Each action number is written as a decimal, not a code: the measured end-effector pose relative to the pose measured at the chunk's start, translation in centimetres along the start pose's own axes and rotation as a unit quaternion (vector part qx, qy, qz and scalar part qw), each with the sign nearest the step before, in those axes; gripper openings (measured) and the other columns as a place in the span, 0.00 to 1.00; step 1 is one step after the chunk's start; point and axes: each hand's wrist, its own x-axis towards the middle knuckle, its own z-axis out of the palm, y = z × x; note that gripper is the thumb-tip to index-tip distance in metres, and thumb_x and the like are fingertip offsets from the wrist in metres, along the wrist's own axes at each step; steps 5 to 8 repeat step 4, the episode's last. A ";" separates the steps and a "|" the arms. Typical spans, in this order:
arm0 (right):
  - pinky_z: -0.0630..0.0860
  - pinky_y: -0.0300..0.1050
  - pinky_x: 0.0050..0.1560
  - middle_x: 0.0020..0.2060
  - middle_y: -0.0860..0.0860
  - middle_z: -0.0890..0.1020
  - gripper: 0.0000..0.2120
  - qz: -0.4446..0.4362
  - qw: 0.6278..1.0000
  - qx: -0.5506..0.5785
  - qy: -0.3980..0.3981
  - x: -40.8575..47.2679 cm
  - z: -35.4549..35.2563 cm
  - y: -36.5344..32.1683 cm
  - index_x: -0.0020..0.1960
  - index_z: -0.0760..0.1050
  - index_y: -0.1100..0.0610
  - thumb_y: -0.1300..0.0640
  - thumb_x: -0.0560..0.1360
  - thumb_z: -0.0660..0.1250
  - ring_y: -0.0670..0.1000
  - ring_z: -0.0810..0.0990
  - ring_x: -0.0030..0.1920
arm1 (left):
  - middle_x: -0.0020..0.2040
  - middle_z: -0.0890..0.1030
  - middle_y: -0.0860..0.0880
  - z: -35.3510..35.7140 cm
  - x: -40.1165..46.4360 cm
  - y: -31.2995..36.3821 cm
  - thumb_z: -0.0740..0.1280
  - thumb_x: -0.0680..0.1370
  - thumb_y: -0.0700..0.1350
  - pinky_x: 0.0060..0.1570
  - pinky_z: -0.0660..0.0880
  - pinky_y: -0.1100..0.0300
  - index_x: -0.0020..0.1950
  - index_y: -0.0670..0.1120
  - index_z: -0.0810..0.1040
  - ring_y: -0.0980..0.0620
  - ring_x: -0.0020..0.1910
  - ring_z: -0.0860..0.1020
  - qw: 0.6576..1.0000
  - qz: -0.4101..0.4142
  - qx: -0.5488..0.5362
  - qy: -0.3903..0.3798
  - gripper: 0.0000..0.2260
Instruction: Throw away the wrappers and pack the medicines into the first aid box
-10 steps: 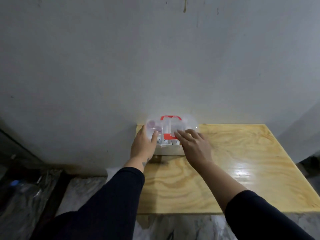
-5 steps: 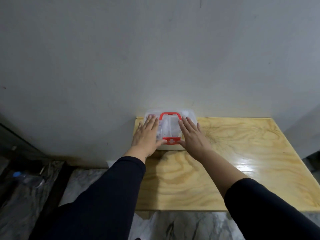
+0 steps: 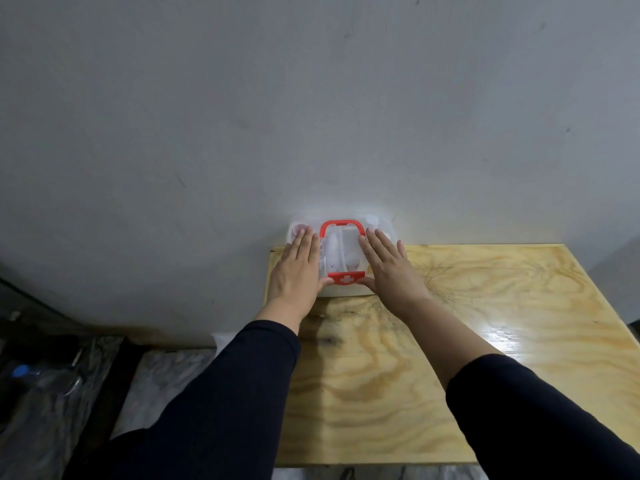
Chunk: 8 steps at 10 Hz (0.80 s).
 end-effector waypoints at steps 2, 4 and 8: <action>0.43 0.54 0.77 0.78 0.53 0.43 0.37 -0.005 1.000 0.012 -0.022 -0.1 -1.1 -0.1 0.77 0.40 0.57 0.43 0.79 0.55 0.53 0.40 0.78 | 0.80 0.41 0.42 -0.6 0.0 -0.3 0.54 0.81 0.60 0.76 0.43 0.54 0.78 0.40 0.40 0.46 0.79 0.40 1.000 0.012 -0.012 -0.010 0.37; 0.55 0.45 0.76 0.74 0.47 0.65 0.26 -0.020 0.992 0.090 0.087 -2.8 -7.9 1.0 0.75 0.61 0.51 0.49 0.79 0.61 0.45 0.58 0.76 | 0.79 0.49 0.47 1.0 -4.9 -2.6 0.54 0.82 0.51 0.76 0.46 0.58 0.79 0.42 0.52 0.48 0.79 0.54 0.982 0.042 -0.145 0.115 0.28; 0.55 0.45 0.76 0.74 0.47 0.65 0.26 -0.020 0.992 0.090 0.087 -2.8 -7.9 1.0 0.75 0.61 0.51 0.49 0.79 0.61 0.45 0.58 0.76 | 0.79 0.49 0.47 1.0 -4.9 -2.6 0.54 0.82 0.51 0.76 0.46 0.58 0.79 0.42 0.52 0.48 0.79 0.54 0.982 0.042 -0.145 0.115 0.28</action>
